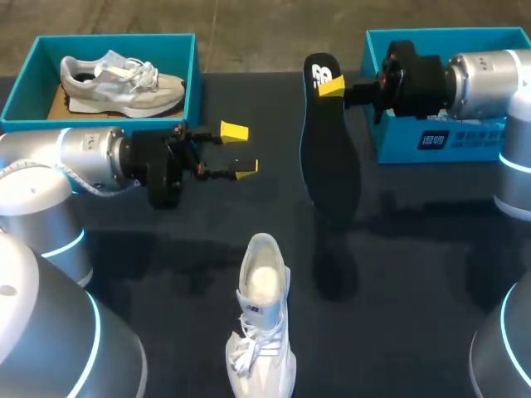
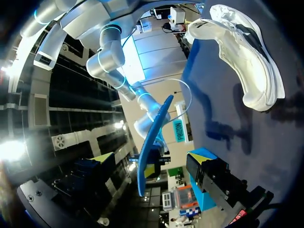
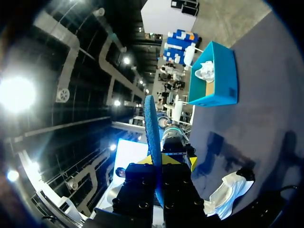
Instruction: Take the shoe out of the shoebox, open the shoe tongue, remove and reinsert the insole, then place the shoe into the shoebox
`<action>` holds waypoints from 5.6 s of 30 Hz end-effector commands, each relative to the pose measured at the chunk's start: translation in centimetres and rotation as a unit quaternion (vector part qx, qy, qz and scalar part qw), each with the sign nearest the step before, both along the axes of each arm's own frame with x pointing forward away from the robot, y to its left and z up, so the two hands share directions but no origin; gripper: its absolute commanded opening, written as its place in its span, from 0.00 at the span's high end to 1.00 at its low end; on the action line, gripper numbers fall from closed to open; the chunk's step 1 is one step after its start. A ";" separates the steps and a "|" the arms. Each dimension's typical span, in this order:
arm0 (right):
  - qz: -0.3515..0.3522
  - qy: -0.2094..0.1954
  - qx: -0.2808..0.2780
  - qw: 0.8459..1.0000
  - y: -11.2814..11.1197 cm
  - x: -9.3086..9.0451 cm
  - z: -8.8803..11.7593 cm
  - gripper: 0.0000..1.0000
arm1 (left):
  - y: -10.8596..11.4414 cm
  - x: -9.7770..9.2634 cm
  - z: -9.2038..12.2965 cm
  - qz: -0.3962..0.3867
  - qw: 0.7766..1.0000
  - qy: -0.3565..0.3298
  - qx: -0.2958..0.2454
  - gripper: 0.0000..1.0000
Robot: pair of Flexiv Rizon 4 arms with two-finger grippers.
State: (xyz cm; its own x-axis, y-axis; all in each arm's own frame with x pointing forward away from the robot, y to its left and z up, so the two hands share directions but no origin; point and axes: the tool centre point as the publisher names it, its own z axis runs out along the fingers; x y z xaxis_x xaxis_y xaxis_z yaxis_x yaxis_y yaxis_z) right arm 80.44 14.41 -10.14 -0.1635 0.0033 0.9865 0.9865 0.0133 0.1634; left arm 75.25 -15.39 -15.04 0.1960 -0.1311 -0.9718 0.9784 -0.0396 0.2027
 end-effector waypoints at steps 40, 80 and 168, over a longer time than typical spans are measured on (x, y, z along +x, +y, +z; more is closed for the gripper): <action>-0.014 0.093 -0.004 0.996 1.9 2.5 -3.5 1.00 | -7.8 3.0 0.1 0.024 0.999 -0.003 0.034 0.26; -0.014 0.093 -0.004 0.996 1.9 2.5 -3.5 1.00 | -9.2 3.2 0.1 0.010 0.999 -0.003 0.040 1.00; -0.037 0.051 0.004 0.998 -0.5 -2.6 -2.7 0.00 | 0.6 4.2 -3.5 -0.019 0.327 0.944 0.044 1.00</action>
State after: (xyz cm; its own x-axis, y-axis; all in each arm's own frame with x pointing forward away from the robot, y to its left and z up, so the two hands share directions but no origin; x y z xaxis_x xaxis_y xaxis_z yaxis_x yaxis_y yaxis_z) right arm 77.98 13.85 -12.81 -0.0625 0.0016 0.9980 0.9962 -0.0600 0.0625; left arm 79.34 -14.48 -18.47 -0.9854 0.0295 0.1677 -0.1680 -0.0089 -0.9857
